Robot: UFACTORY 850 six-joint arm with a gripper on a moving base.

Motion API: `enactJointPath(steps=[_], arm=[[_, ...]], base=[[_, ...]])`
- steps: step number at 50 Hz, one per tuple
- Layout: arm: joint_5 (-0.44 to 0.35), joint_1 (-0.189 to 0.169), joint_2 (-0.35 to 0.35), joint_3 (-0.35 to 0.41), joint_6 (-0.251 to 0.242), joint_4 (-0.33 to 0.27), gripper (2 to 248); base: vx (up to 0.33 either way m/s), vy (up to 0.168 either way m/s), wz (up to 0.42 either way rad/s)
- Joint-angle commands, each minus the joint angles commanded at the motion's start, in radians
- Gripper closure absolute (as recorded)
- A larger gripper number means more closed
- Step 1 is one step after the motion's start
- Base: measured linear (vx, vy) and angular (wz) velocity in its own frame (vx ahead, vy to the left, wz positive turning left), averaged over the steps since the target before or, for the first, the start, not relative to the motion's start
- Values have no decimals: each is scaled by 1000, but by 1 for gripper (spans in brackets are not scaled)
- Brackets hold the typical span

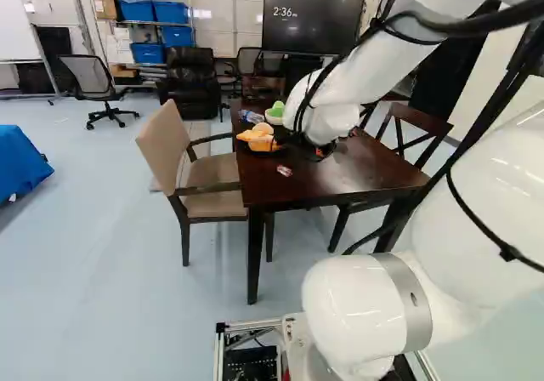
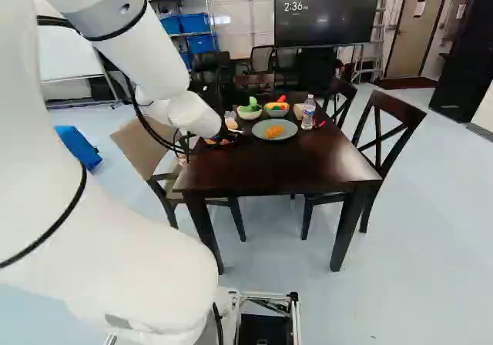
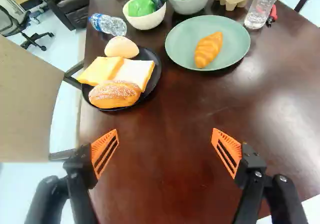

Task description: Move the croissant to the empty plate

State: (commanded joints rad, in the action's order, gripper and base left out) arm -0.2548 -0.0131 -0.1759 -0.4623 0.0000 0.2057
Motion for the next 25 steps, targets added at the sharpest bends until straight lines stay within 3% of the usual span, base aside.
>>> enactJointPath(steps=[25], arm=[[-258,5,-43,157,0,-86,3]], base=[[0,0,0]])
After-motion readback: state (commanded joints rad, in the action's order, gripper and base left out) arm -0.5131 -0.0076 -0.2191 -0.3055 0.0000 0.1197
